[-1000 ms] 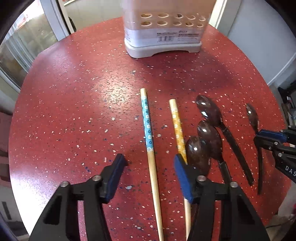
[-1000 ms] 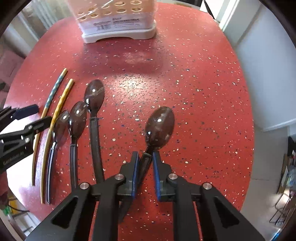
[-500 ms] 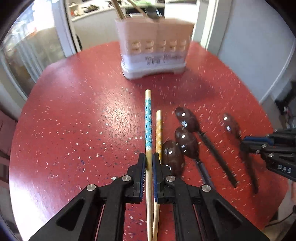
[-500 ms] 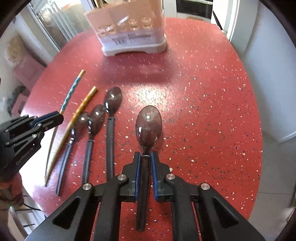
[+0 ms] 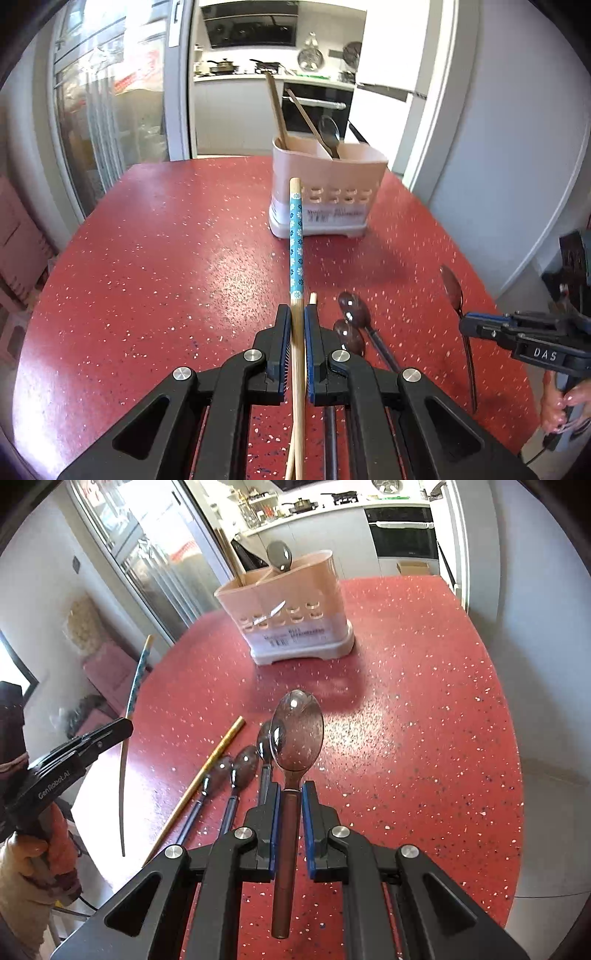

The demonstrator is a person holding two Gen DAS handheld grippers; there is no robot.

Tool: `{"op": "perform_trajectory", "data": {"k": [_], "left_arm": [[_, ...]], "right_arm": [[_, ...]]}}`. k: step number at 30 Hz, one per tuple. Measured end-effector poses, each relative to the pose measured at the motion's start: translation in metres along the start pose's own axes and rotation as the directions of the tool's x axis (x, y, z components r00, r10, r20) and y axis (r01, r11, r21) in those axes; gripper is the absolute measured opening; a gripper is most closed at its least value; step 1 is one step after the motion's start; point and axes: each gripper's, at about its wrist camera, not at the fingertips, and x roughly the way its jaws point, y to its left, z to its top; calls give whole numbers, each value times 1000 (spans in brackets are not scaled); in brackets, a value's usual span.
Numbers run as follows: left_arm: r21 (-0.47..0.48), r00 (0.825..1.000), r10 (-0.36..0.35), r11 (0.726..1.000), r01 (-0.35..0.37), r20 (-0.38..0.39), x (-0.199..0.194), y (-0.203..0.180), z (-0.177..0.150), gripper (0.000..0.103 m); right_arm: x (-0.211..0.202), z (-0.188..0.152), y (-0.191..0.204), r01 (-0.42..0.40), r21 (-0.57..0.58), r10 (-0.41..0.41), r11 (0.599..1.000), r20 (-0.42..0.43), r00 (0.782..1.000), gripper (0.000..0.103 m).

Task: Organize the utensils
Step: 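Carry the spoon and chopstick up over the beige holder with both tools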

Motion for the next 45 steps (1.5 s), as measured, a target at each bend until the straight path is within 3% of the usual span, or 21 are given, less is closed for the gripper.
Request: {"op": "perform_trajectory", "data": {"k": [12, 25, 35, 45], "left_arm": [[-43, 992, -15, 999, 20, 125, -2, -7, 44, 36], [-65, 969, -22, 997, 39, 244, 26, -9, 122, 36], [-90, 935, 8, 996, 26, 356, 70, -1, 204, 36], [-120, 922, 55, 993, -9, 383, 126, 2, 236, 36]], "right_arm": [[-23, 41, -6, -31, -6, 31, 1000, 125, 992, 12], [-23, 139, 3, -24, -65, 39, 998, 243, 969, 12], [4, 225, 12, -21, -113, 55, 993, 308, 950, 12], [53, 268, 10, 5, -140, 44, 990, 346, 937, 12]]}}
